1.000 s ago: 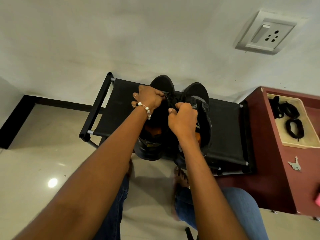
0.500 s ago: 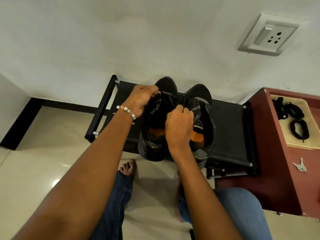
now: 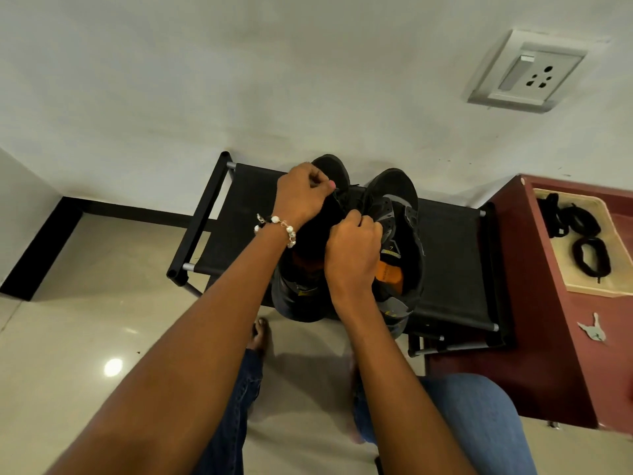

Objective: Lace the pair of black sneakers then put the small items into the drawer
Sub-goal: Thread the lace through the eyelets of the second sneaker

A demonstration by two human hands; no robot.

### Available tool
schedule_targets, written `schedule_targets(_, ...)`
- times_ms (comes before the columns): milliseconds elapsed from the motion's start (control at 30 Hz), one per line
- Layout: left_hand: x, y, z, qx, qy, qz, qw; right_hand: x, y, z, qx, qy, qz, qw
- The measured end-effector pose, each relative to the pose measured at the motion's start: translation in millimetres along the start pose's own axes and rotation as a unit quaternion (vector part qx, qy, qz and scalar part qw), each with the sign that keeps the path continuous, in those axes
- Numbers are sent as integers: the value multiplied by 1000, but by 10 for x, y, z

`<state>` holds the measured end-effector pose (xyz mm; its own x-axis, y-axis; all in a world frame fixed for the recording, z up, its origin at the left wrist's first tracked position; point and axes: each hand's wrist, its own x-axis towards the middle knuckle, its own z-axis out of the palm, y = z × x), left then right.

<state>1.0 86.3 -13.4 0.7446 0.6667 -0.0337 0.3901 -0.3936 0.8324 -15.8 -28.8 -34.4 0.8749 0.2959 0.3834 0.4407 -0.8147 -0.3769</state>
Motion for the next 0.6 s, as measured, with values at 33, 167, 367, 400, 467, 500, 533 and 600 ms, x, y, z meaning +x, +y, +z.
schedule_targets(33, 16, -4, 24, 80, 1, 13, 997, -1, 3, -1, 6, 4, -1, 1000)
schedule_targets(167, 33, 14, 39, 216, -34, 39, 975, 0, 8, 13, 13, 11, -1, 1000)
schedule_targets(367, 53, -3, 15, 164, -48, -3, 985, -8, 19, 38, 2, 21, -5, 1000)
schedule_targets(400, 43, -22, 7, 81, -38, -36, 995, -9, 16, 42, -2, 22, -1, 1000)
schedule_targets(467, -3, -28, -12, -125, -30, -117, 985, 0, 12, 42, -2, 24, 6, 1000)
schedule_targets(500, -31, -32, -22, -216, -31, -142, 966, 2, 10, 40, 0, 22, 10, 1000)
schedule_targets(533, -48, -39, -37, -280, -36, -152, 947, 0, 4, 33, -1, 18, 14, 1000)
schedule_targets(600, -89, -20, -136, -372, -45, -154, 914, 2, 1, 18, 0, 5, 15, 1000)
